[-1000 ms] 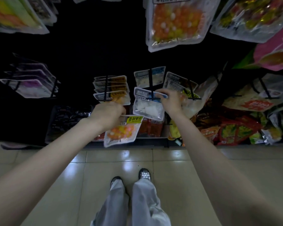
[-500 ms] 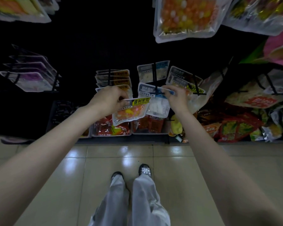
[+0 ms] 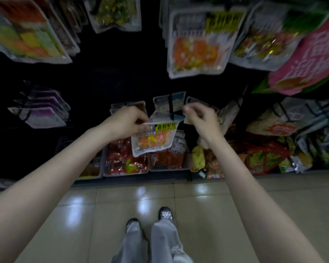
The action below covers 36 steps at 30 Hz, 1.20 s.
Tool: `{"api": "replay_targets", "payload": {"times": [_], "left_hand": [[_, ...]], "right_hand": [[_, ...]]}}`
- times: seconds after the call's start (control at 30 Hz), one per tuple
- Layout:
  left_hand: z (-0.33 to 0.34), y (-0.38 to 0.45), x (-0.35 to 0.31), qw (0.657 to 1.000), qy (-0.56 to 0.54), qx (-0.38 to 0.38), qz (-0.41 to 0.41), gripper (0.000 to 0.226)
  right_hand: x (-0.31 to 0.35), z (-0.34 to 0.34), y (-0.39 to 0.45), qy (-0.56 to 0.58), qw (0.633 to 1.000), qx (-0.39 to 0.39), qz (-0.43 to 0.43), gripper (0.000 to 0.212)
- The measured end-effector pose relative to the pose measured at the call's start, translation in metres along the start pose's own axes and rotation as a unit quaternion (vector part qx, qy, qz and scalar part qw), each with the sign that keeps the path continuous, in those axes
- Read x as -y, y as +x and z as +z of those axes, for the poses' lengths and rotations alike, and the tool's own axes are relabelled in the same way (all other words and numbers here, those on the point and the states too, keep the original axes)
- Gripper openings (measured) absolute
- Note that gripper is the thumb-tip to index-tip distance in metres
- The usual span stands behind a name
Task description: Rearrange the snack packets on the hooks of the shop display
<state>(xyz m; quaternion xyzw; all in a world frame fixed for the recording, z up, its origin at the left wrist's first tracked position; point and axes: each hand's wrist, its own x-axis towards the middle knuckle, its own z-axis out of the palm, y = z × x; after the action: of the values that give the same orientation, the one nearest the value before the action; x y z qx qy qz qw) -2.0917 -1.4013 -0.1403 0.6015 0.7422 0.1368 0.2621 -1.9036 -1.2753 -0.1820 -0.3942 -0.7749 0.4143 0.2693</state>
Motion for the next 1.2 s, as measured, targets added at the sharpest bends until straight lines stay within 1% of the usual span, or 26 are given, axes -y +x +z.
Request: {"api": "replay_targets", "payload": {"times": [0.07,0.1,0.13,0.17,0.23,0.27,0.33,0.4,0.43,0.5,0.57,0.67,0.77,0.87,0.97,1.03,1.1,1.17,1.2], "left_hand": [[-0.019,-0.001,-0.018,0.999,-0.010,0.002,0.051,0.021],[-0.029,-0.001,-0.028,0.997,-0.024,-0.008,0.074,0.019],[-0.038,-0.001,-0.039,0.994,-0.046,-0.022,0.093,0.017],[-0.048,0.000,-0.049,0.991,-0.071,-0.039,0.109,0.014],[-0.065,0.001,-0.068,0.979,-0.125,-0.082,0.136,0.006],[-0.073,0.002,-0.074,0.970,-0.150,-0.115,0.150,0.006],[-0.088,0.008,-0.083,0.944,-0.190,-0.209,0.173,0.009],[-0.103,0.019,-0.088,0.923,-0.181,-0.288,0.180,0.016],[-0.110,0.026,-0.090,0.924,-0.158,-0.305,0.170,0.021],[-0.116,0.041,-0.096,0.937,-0.118,-0.297,0.140,0.029],[-0.119,0.052,-0.104,0.948,-0.122,-0.268,0.121,0.031],[-0.122,0.053,-0.111,0.940,-0.218,-0.239,0.110,0.029],[-0.125,0.049,-0.110,0.927,-0.296,-0.211,0.094,0.028],[-0.124,0.049,-0.111,0.945,-0.246,-0.197,0.092,0.028],[-0.124,0.053,-0.110,0.957,-0.203,-0.182,0.099,0.032],[-0.123,0.055,-0.111,0.964,-0.162,-0.180,0.105,0.035],[-0.122,0.057,-0.111,0.963,-0.143,-0.195,0.117,0.030],[-0.121,0.056,-0.111,0.959,-0.136,-0.206,0.141,0.022],[-0.122,0.056,-0.110,0.958,-0.133,-0.201,0.153,0.018]], "right_hand": [[0.034,-0.023,-0.009,0.024,0.993,0.111,-0.034,0.005],[0.048,-0.033,-0.010,0.004,0.989,0.139,-0.051,0.005],[0.062,-0.043,-0.011,-0.024,0.987,0.144,-0.069,0.006],[0.073,-0.052,-0.009,-0.047,0.987,0.128,-0.087,0.007],[0.092,-0.071,-0.007,-0.054,0.990,0.071,-0.112,0.007],[0.099,-0.080,-0.005,-0.048,0.991,0.043,-0.118,0.006],[0.109,-0.096,-0.002,-0.041,0.992,0.010,-0.122,0.005],[0.114,-0.108,0.005,-0.043,0.992,-0.018,-0.119,0.011],[0.117,-0.112,0.009,-0.042,0.991,-0.036,-0.119,0.016],[0.126,-0.116,0.018,-0.033,0.989,-0.066,-0.126,0.020],[0.135,-0.116,0.026,-0.034,0.986,-0.094,-0.131,0.020],[0.142,-0.114,0.040,-0.053,0.983,-0.124,-0.126,0.022],[0.145,-0.111,0.051,-0.079,0.985,-0.111,-0.109,0.026],[0.146,-0.105,0.054,-0.093,0.988,-0.100,-0.077,0.033],[0.143,-0.100,0.056,-0.101,0.986,-0.118,-0.068,0.032],[0.141,-0.096,0.058,-0.164,0.971,-0.146,-0.090,0.035],[0.139,-0.097,0.063,-0.248,0.945,-0.167,-0.135,0.047],[0.138,-0.100,0.068,-0.325,0.923,-0.125,-0.163,0.057],[0.138,-0.102,0.072,-0.350,0.918,-0.092,-0.163,0.056]]}}
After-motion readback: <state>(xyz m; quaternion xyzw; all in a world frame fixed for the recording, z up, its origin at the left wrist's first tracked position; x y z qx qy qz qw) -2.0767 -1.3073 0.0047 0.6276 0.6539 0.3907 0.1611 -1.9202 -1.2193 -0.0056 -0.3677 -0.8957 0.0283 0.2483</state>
